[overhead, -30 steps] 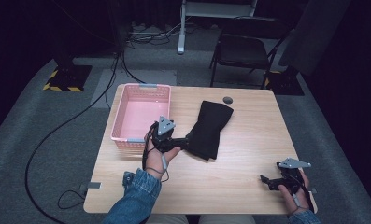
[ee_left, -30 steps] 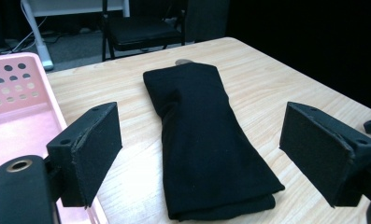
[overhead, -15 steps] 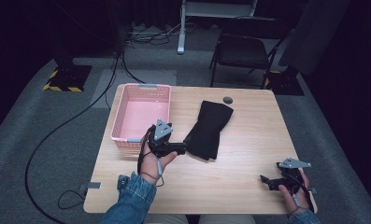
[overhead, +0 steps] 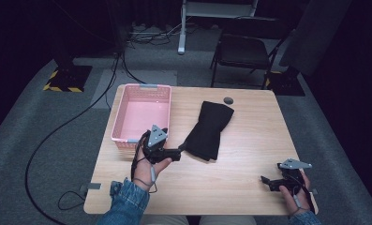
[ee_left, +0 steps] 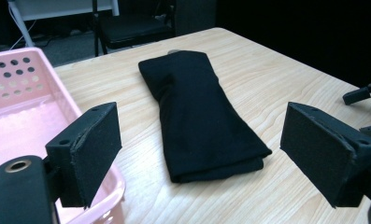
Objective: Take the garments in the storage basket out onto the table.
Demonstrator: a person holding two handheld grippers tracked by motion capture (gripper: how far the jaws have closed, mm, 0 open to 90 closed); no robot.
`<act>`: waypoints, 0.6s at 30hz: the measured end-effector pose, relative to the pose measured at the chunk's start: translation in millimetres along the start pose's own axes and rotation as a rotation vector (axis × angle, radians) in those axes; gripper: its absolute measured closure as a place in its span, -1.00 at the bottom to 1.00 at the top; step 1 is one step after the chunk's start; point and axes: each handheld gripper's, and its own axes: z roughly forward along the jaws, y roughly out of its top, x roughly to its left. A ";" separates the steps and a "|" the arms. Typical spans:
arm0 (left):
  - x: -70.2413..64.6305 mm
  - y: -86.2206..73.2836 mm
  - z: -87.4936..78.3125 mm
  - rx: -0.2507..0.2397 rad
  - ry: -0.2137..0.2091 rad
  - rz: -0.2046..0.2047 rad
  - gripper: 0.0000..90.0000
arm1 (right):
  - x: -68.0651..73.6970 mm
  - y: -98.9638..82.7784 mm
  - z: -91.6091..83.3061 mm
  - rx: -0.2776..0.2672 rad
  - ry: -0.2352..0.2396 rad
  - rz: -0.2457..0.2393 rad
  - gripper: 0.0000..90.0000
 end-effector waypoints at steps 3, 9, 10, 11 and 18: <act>3.8 -5.3 -4.6 0.004 0.005 -0.011 -0.73 | 0.2 -0.1 0.0 0.000 -0.001 0.000 -1.00; 8.4 -13.6 -11.6 0.007 0.014 -0.022 -0.73 | 0.4 -0.1 -0.1 0.000 -0.001 0.001 -1.00; 9.1 -15.2 -12.8 0.009 0.017 -0.024 -0.73 | 0.4 -0.1 -0.1 0.000 -0.001 0.001 -1.00; 9.6 -16.2 -13.6 0.011 0.018 -0.025 -0.73 | 0.4 -0.1 -0.1 0.000 -0.001 0.001 -1.00; 15.2 -25.8 -22.4 0.016 0.043 -0.030 -0.73 | 0.4 -0.1 -0.1 0.000 -0.001 0.001 -1.00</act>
